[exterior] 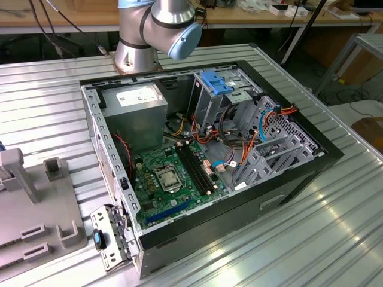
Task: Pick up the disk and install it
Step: 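Pick up the disk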
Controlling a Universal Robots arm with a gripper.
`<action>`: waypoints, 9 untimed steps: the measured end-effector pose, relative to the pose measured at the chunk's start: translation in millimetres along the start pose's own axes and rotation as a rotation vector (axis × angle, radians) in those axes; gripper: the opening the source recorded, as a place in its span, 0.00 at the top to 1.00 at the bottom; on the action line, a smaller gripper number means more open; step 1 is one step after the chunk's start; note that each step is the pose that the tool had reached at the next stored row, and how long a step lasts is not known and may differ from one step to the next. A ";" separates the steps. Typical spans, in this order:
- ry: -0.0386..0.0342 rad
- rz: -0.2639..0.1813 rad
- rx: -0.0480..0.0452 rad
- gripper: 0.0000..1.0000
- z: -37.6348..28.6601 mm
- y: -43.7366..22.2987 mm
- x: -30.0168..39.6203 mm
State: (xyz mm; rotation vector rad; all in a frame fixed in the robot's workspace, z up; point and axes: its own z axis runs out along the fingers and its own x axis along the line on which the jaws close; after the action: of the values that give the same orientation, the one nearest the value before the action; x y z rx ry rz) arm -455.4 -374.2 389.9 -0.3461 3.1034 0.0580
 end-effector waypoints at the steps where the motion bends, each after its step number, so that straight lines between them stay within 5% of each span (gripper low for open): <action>1: 0.0013 -0.040 -0.0009 0.89 0.0 0.0 0.0; 9: 0.0080 -0.230 -0.0051 0.89 0.0 0.0 0.3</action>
State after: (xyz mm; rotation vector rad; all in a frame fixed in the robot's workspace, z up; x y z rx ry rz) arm -455.7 -374.3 389.8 -0.7011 3.0474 0.0610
